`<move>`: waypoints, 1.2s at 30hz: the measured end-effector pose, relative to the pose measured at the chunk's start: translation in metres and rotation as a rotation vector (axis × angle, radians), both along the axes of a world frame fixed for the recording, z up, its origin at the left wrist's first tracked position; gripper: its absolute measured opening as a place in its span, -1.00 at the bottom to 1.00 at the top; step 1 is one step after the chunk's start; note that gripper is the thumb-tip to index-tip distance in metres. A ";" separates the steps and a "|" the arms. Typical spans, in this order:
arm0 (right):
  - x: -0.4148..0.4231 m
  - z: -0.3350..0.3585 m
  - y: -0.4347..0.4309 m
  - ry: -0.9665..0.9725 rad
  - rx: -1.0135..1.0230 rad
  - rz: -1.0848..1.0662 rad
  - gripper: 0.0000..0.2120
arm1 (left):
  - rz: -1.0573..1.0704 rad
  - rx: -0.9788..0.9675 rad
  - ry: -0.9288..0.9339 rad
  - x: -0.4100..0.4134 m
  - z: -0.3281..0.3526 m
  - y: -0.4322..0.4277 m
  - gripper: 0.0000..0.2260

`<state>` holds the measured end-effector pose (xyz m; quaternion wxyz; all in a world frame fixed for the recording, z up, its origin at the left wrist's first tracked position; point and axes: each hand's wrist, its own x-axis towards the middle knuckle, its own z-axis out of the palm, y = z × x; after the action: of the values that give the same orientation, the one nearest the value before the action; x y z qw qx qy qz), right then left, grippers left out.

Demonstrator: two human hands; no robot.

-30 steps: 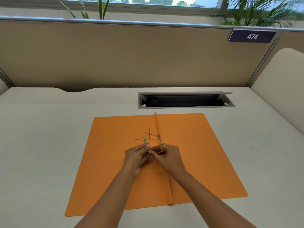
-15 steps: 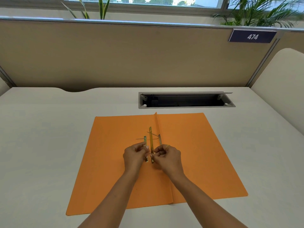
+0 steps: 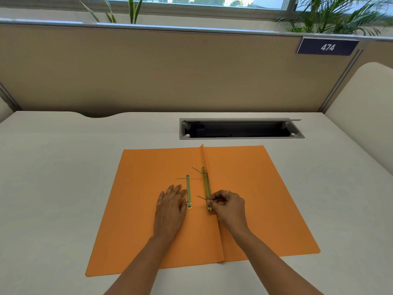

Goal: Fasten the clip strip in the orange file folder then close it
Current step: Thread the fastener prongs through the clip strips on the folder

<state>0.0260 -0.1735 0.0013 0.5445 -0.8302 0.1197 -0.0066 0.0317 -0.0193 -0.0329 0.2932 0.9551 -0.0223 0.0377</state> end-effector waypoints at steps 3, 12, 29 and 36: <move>0.000 -0.003 -0.003 0.001 -0.031 -0.012 -0.81 | 0.005 0.000 -0.007 -0.001 -0.001 0.000 -0.67; -0.005 -0.007 -0.001 -0.049 -0.143 -0.012 -0.86 | 0.014 -0.001 -0.014 -0.002 -0.002 0.001 -0.66; -0.019 -0.010 -0.003 -0.138 -0.542 0.108 -0.75 | 0.009 -0.016 -0.023 -0.002 -0.003 0.001 -0.67; -0.022 -0.011 -0.010 -0.131 -0.557 0.191 -0.71 | 0.008 -0.014 -0.018 -0.003 -0.002 0.000 -0.67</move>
<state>0.0037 -0.1836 -0.0097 0.3005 -0.9529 -0.0010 -0.0415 0.0288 -0.0189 -0.0344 0.2993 0.9527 -0.0208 0.0479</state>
